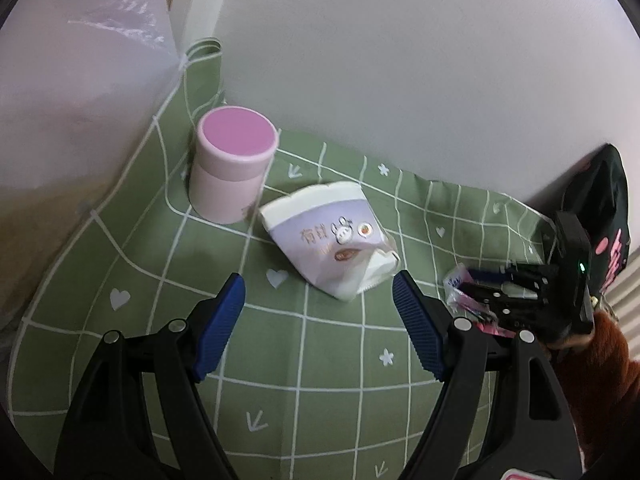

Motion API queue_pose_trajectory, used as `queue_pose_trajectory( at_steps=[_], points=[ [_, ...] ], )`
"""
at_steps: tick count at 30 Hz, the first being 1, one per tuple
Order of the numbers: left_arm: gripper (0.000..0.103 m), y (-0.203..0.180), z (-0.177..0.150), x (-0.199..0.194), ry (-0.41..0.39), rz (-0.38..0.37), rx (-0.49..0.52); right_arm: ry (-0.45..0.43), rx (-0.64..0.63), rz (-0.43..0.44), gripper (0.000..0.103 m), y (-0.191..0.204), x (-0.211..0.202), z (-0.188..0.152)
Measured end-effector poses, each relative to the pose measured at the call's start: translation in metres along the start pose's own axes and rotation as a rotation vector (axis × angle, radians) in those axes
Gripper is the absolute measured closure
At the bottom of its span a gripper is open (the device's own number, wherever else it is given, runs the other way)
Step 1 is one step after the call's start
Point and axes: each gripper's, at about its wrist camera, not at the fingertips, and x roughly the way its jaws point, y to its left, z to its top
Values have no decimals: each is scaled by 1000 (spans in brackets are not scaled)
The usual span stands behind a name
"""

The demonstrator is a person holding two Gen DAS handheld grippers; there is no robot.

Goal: Collect trash
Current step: 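Grasp the pink tissue pack with the right gripper while the left gripper grasps the paper cup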

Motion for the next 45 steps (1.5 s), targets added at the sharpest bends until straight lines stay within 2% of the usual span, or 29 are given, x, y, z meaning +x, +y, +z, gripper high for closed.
queue_pose_trajectory(
  at_steps=[2,8,13,16,18,19,21,23,30,34,45],
  points=[
    [31,3,1,1,-7,9,-17,-15,23,-10,99,3,-4,-2],
    [31,6,6,6,-17,14,-48,-152,198,-18,99,-9,-42,-8],
    [31,10,15,20,-6,23,-97,-218,350,-95,99,-22,-71,-17],
    [40,13,18,33,23,30,-126,-226,386,-129,99,-23,-76,-21],
    [53,14,19,42,50,37,-139,-229,412,-143,99,-26,-82,-30],
    [57,14,18,45,65,41,-148,-230,423,-148,99,-29,-87,-36],
    [75,14,18,51,82,34,-160,-233,446,-159,99,-32,-94,-46],
    [81,12,17,54,81,11,-158,-234,460,-183,99,-33,-99,-52],
    [96,-18,16,49,32,-52,-59,-250,501,-240,99,-30,-119,-72],
    [96,-45,14,43,24,-83,27,-261,521,-274,99,-29,-133,-84],
    [96,-124,16,27,22,-232,207,-309,618,-401,99,-33,-190,-136]
  ],
)
